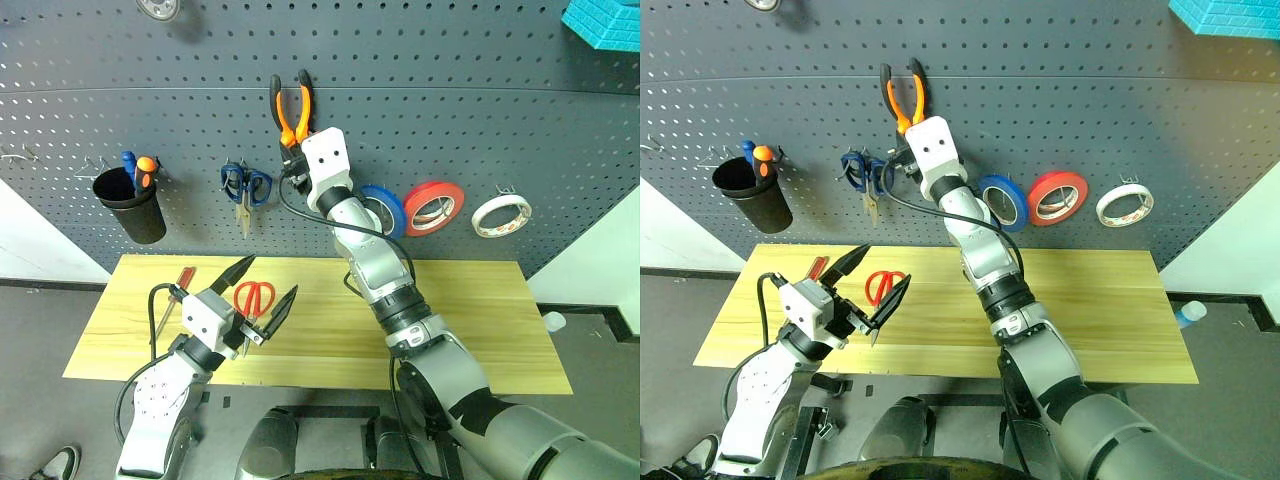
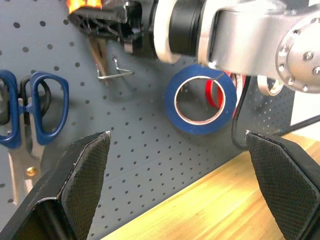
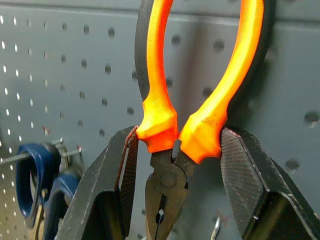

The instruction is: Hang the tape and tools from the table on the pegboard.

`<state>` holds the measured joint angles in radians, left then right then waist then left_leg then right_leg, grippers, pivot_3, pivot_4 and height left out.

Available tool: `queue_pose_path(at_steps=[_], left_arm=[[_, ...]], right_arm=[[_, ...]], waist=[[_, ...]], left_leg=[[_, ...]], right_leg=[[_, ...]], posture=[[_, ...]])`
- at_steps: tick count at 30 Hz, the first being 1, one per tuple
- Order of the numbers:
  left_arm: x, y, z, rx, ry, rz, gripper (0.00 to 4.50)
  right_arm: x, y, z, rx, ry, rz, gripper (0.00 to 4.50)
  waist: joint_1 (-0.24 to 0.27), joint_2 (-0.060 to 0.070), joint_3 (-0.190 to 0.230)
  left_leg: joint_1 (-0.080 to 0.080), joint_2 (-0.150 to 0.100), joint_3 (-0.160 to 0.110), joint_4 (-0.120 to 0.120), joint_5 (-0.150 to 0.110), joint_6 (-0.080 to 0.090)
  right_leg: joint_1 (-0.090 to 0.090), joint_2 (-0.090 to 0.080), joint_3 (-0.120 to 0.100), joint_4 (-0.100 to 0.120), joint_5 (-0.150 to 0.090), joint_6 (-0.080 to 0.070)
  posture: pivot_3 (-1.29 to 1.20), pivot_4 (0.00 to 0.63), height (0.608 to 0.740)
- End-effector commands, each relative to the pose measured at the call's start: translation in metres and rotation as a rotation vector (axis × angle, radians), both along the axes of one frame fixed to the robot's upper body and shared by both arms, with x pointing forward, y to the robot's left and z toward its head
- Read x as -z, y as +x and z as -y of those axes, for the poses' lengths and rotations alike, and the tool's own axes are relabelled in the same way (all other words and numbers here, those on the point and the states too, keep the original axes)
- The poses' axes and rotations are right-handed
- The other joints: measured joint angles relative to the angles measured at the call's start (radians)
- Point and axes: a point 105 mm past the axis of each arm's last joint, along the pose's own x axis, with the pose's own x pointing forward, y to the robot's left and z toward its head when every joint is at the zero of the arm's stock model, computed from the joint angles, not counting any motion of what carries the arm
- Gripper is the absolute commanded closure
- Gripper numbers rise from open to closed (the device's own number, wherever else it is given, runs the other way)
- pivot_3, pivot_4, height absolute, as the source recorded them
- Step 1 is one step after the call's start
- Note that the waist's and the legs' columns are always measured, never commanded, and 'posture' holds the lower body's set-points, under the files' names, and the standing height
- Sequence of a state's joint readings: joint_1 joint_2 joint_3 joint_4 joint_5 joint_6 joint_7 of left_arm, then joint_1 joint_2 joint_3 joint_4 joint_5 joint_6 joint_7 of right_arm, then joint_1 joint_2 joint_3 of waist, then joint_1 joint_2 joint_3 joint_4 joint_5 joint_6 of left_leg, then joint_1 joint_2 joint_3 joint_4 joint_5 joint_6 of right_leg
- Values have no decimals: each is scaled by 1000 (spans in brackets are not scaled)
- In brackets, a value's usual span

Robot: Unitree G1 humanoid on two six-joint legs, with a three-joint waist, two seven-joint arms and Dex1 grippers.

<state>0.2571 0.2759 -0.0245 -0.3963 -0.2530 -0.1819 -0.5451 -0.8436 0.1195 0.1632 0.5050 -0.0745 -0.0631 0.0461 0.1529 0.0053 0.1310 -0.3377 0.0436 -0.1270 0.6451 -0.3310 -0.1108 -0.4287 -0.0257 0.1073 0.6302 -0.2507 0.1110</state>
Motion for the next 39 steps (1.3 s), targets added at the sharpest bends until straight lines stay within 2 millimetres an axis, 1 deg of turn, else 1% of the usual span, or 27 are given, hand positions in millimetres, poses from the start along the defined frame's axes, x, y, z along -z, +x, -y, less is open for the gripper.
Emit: queue_pose_path(at_steps=[1,7,12,14,16,19,20,29,39], left_arm=[[-13,-8,0,-3,-6,35,0],[-13,-14,-1,-16,-2,16,0],[-14,-12,-1,-20,0,15,0],[-14,-11,-1,-21,0,16,0],[-14,-10,-1,-21,0,19,0],[-14,-10,-1,-20,-1,22,0],[-14,-10,-1,-20,0,23,0],[-12,-9,-2,-17,8,27,0],[-10,-6,-1,-10,11,31,0]], right_arm=[[-16,-6,-5,-18,31,46,2453],[-10,-8,-10,-29,30,28,2453],[-8,-10,-13,-53,38,12,2453],[-8,-10,-13,-58,40,5,1707],[-8,-10,-13,-62,36,4,1110],[-8,-9,-13,-62,28,8,88],[-8,-9,-13,-62,25,8,36],[-5,-11,-15,-72,14,-2,36],[-1,-24,-5,-70,23,-18,36]], waist=[[-3,0,7],[-6,2,26],[-7,3,32],[-8,3,34],[-7,3,35],[-5,3,36],[-5,3,36],[-5,3,37],[-3,2,37]], left_leg=[[0,0,0,0,0,0],[0,0,0,0,0,0],[-1,0,0,0,0,0],[-1,0,0,0,0,0],[-1,0,0,-1,0,0],[-2,0,0,-1,0,0],[-2,0,0,-1,0,0],[-2,0,0,-1,0,0],[-5,0,0,-5,0,0]], right_leg=[[0,0,0,0,0,0],[-1,0,0,0,-1,-1],[-2,0,0,0,-1,-1],[-2,0,0,0,-1,-1],[-2,0,0,0,-1,-1],[-3,0,0,0,-1,-1],[-3,0,0,0,-1,-1],[-3,0,0,0,-1,-1],[-6,0,0,-2,-3,0]], posture=[[432,158,740],[441,173,740],[440,169,740],[440,167,740],[440,162,740],[440,160,740],[440,160,740],[442,149,740],[431,136,740]])
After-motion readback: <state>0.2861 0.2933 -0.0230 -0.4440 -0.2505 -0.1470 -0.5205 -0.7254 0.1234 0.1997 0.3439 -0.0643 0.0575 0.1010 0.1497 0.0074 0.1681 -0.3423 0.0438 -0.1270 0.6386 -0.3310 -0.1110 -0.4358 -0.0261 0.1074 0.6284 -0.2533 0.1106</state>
